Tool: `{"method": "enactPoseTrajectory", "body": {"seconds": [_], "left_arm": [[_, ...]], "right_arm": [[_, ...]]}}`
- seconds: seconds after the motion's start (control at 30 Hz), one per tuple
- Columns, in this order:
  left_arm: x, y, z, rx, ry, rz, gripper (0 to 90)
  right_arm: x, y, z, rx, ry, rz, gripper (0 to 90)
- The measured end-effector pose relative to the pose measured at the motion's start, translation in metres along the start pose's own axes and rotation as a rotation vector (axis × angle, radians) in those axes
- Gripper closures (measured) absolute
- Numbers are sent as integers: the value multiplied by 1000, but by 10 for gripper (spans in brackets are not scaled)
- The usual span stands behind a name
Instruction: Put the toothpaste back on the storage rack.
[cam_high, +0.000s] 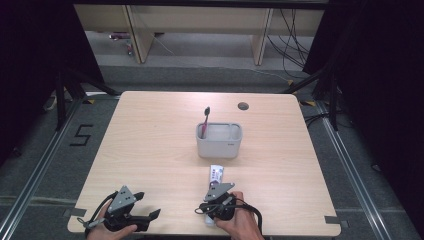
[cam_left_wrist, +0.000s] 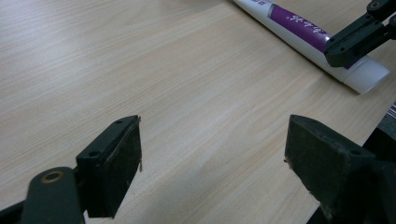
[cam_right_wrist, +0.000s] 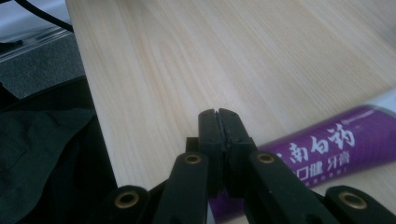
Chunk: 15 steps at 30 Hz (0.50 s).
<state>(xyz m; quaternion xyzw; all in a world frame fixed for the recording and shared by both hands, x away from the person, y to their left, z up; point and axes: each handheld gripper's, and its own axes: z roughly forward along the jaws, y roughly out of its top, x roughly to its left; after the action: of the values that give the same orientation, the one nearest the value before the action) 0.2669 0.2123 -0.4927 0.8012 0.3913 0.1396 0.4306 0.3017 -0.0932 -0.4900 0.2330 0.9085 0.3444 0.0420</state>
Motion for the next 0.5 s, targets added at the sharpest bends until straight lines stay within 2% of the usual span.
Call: {"method": "enactPoseTrajectory", "body": {"seconds": [0.03,0.07,0.1,0.17,0.2,0.23,0.33,0.47,0.5], "left_arm": [[0,0,0,0,0,-1,182],[1,0,0,4,4,5,182],[2,0,-1,15,9,16,182],[1,0,0,8,5,7,183],[1,0,0,8,2,6,182],[0,0,0,1,-2,-2,182],[0,0,-1,3,-1,-1,182],[0,0,0,1,-2,-4,182],[0,0,-1,4,-2,-2,182]], "right_arm": [[0,-2,-1,0,-12,7,886],[-1,-3,-3,7,-4,-5,886],[0,-4,-5,13,-15,15,886],[-2,-7,-9,19,-23,13,886],[-2,-9,-10,23,-44,28,886],[-6,-10,-11,14,-18,0,886],[-8,-14,-15,20,-43,11,886],[-12,-18,-18,24,-55,31,886],[-13,-19,-20,30,-47,19,886]]}}
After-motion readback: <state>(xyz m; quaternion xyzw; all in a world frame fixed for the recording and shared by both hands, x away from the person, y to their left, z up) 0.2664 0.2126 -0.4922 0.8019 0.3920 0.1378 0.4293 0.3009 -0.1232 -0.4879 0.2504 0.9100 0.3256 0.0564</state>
